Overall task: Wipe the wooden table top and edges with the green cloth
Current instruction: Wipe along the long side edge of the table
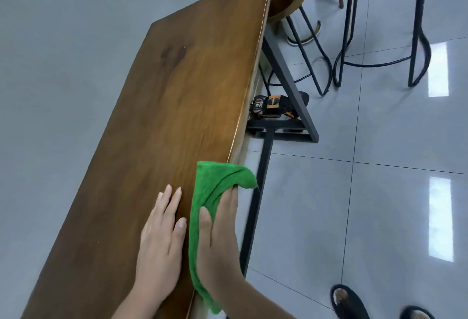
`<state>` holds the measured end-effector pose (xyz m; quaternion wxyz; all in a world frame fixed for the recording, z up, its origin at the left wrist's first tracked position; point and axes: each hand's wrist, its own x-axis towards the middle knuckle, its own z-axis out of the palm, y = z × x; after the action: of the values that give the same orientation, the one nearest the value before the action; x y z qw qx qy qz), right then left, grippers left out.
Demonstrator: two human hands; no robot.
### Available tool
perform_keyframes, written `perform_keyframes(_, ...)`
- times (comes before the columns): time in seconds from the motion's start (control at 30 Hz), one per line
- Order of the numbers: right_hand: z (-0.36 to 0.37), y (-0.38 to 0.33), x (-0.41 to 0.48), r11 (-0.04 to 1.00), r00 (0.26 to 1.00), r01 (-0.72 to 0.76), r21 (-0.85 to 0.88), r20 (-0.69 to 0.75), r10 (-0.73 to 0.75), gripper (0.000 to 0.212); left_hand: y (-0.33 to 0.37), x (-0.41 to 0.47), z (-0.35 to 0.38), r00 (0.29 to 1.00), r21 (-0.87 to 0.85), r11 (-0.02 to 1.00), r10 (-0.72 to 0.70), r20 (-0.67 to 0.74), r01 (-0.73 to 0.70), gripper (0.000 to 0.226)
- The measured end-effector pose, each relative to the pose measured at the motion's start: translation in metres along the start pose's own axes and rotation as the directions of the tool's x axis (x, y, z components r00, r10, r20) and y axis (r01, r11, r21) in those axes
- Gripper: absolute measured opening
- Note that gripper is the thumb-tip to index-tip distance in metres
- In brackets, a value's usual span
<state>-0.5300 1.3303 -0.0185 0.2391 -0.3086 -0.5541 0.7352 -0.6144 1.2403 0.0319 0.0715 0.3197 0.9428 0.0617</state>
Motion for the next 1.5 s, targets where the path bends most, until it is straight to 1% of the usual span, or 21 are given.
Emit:
perform_keyframes(0.1, -0.01, -0.012, 0.033, 0.997, 0.998, 0.045, -0.06, -0.036, -0.047, 0.076, -0.002, -0.002, 0.001, 1.0, 0.003, 1.0, -0.001, -0.016, 0.001, 0.065)
perform_keyframes(0.2, -0.026, -0.022, 0.083, 0.997, 0.996, 0.068, -0.043, -0.055, -0.071, 0.071, 0.0, -0.002, 0.001, 1.0, 0.002, 1.0, -0.001, -0.03, 0.001, 0.062)
perform_keyframes(0.33, -0.055, -0.042, 0.161, 0.994, 0.993, 0.103, -0.042, -0.062, -0.105, 0.073, 0.001, -0.004, 0.003, 0.999, -0.001, 1.0, -0.002, -0.05, 0.002, 0.06)
perform_keyframes(0.47, -0.074, -0.058, 0.215, 0.996, 0.995, 0.076, -0.053, -0.059, -0.079, 0.075, 0.0, -0.002, 0.004, 0.999, 0.004, 1.0, -0.005, -0.051, 0.006, 0.061)
perform_keyframes(0.57, -0.074, -0.06, 0.219, 0.997, 0.996, 0.064, -0.031, -0.063, -0.066, 0.074, -0.001, -0.003, 0.005, 0.998, 0.003, 1.0, 0.009, -0.06, -0.008, 0.06)
perform_keyframes(0.63, -0.07, -0.059, 0.207, 0.998, 0.996, 0.057, -0.019, -0.072, -0.058, 0.073, -0.001, -0.002, 0.006, 0.997, 0.005, 1.0, 0.027, -0.069, -0.026, 0.06)
perform_keyframes(0.73, -0.051, -0.045, 0.158, 0.998, 0.993, 0.058, -0.023, -0.102, -0.06, 0.072, -0.005, -0.004, 0.007, 0.995, -0.008, 0.998, 0.059, -0.076, -0.06, 0.059)
perform_keyframes(0.8, -0.033, -0.029, 0.108, 0.996, 0.991, 0.084, -0.018, -0.103, -0.085, 0.073, -0.009, -0.007, 0.006, 0.994, -0.012, 0.996, 0.089, -0.068, -0.09, 0.061)
perform_keyframes(0.9, -0.003, 0.003, 0.016, 0.995, 0.99, 0.096, -0.002, -0.104, -0.096, 0.073, -0.024, -0.025, 0.006, 0.982, -0.02, 0.983, 0.181, -0.055, -0.183, 0.058)
perform_keyframes(1.0, 0.027, 0.031, -0.072, 0.993, 0.988, 0.11, 0.029, -0.112, -0.106, 0.073, -0.05, -0.055, 0.003, 0.967, -0.012, 0.967, 0.253, -0.027, -0.254, 0.063)
perform_keyframes(1.13, 0.06, 0.059, -0.172, 0.987, 0.988, 0.115, 0.112, -0.113, -0.102, 0.072, -0.08, -0.095, 0.002, 0.95, -0.002, 0.95, 0.311, -0.019, -0.311, 0.061)
perform_keyframes(1.23, 0.079, 0.071, -0.228, 0.993, 0.993, 0.068, 0.095, -0.103, -0.058, 0.072, -0.097, -0.12, 0.002, 0.948, 0.006, 0.948, 0.318, -0.017, -0.318, 0.061)
perform_keyframes(1.3, 0.083, 0.073, -0.245, 0.995, 0.994, 0.063, 0.071, -0.095, -0.057, 0.071, -0.106, -0.135, 0.002, 0.947, 0.003, 0.947, 0.321, -0.018, -0.321, 0.061)
perform_keyframes(1.37, 0.079, 0.068, -0.236, 0.994, 0.99, 0.101, 0.046, -0.098, -0.096, 0.071, -0.115, -0.146, 0.002, 0.947, 0.0, 0.948, 0.319, -0.019, -0.32, 0.061)
perform_keyframes(1.43, 0.07, 0.06, -0.206, 0.989, 0.982, 0.147, 0.014, -0.121, -0.145, 0.071, -0.121, -0.157, 0.002, 0.948, 0.0, 0.948, 0.317, -0.016, -0.317, 0.061)
perform_keyframes(1.5, 0.059, 0.052, -0.16, 0.989, 0.979, 0.143, -0.034, -0.139, -0.147, 0.072, -0.126, -0.169, 0.002, 0.952, -0.007, 0.952, 0.307, -0.018, -0.307, 0.061)
